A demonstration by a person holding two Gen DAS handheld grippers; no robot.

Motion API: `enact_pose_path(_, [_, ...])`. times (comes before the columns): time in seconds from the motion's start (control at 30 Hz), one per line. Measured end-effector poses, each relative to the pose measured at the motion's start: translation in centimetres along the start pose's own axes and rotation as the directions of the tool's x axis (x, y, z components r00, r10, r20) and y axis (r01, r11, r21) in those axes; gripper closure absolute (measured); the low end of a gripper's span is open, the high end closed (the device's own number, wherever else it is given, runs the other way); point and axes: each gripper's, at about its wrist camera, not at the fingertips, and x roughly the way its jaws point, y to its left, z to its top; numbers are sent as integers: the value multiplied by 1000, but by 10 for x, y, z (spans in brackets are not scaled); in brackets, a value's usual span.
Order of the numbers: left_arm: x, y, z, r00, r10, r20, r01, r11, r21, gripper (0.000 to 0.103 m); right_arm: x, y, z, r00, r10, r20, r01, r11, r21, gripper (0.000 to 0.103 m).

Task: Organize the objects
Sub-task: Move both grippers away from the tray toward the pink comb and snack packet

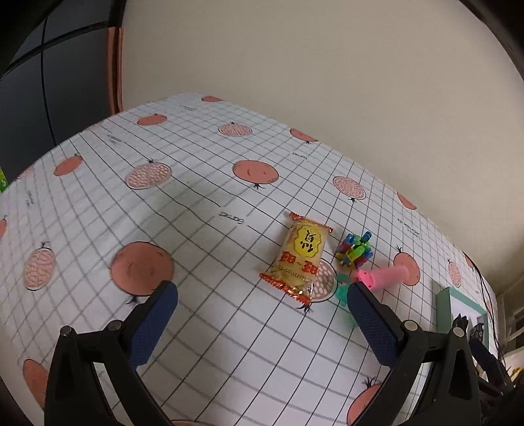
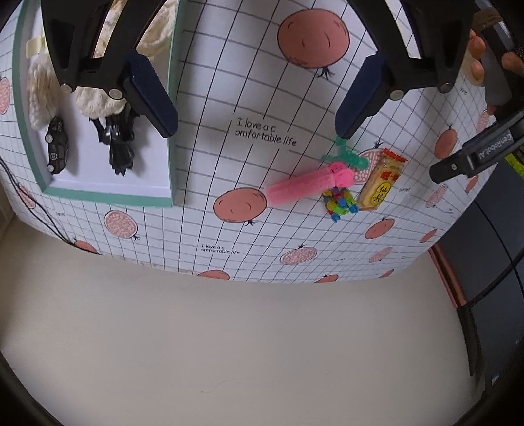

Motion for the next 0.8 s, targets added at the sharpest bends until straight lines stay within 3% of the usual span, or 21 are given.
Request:
enact_pose_path(0.4, [51,-13,10,999,0,-43,0,1000,13,0,42,0,24,997,8,-80,-2,997,73,9])
enact_pose_path(0.6, [63,-21,16,999,-21,-43,23,999,48,0,69,5,35,992,13,-126,2,993,115,11])
enact_pose_path(0.8, [72,-19,19,997,-60,-49,61,998,25,1,92,17,47,986,5,-169,17,992,127,11])
